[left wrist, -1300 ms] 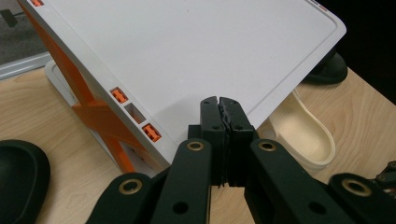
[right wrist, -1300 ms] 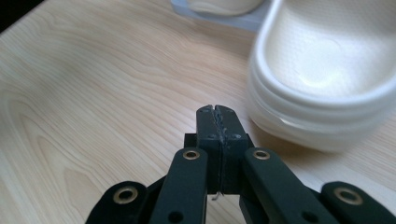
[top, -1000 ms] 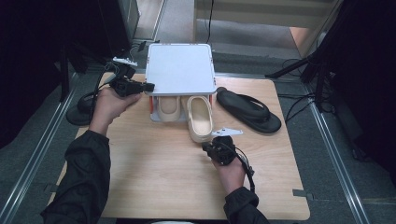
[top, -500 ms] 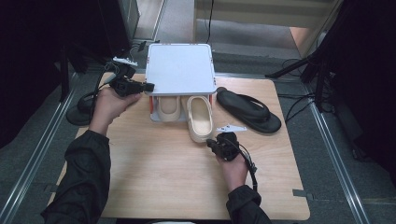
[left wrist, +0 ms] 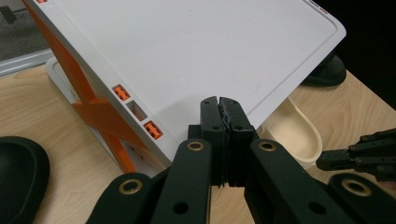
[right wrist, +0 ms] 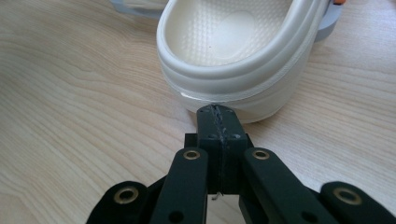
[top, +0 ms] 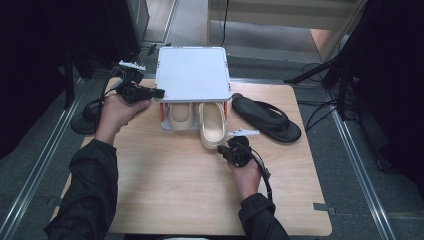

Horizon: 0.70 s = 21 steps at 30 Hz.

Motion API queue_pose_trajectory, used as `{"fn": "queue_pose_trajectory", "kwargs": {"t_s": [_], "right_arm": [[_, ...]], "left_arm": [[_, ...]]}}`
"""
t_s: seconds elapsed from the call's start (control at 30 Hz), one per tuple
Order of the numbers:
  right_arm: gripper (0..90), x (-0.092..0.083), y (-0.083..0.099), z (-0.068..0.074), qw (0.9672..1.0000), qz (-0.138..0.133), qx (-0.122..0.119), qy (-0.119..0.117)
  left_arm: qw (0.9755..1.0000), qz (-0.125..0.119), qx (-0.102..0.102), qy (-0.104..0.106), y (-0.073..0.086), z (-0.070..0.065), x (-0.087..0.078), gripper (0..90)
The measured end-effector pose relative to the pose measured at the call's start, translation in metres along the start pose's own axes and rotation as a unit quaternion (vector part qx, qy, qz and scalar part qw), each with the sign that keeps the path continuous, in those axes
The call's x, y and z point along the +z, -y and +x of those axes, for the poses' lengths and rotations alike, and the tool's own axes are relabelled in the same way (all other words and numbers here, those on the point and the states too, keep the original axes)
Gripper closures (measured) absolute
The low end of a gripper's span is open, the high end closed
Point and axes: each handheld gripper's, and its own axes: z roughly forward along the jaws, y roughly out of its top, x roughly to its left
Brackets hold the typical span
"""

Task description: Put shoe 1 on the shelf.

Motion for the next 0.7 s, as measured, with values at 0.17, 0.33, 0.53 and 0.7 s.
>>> {"fn": "queue_pose_trajectory", "kwargs": {"t_s": [0.17,0.33,0.53,0.7], "right_arm": [[90.0,0.004,-0.007,0.0,1.0,0.001,0.0,0.0],[90.0,0.01,-0.016,0.0,1.0,-0.002,0.0,0.002],[90.0,0.019,-0.026,-0.003,1.0,0.003,0.003,0.006],[90.0,0.028,-0.038,-0.004,1.0,0.003,0.003,0.009]], "left_arm": [[1.0,-0.001,0.001,-0.002,0.0,-0.001,0.0,89.6],[0.9999,-0.001,0.007,-0.008,0.0,-0.002,0.0,89.6],[0.9999,-0.001,0.007,-0.009,0.0,-0.002,0.0,89.6],[0.9999,-0.001,0.01,-0.01,0.0,-0.002,0.0,89.6]]}}
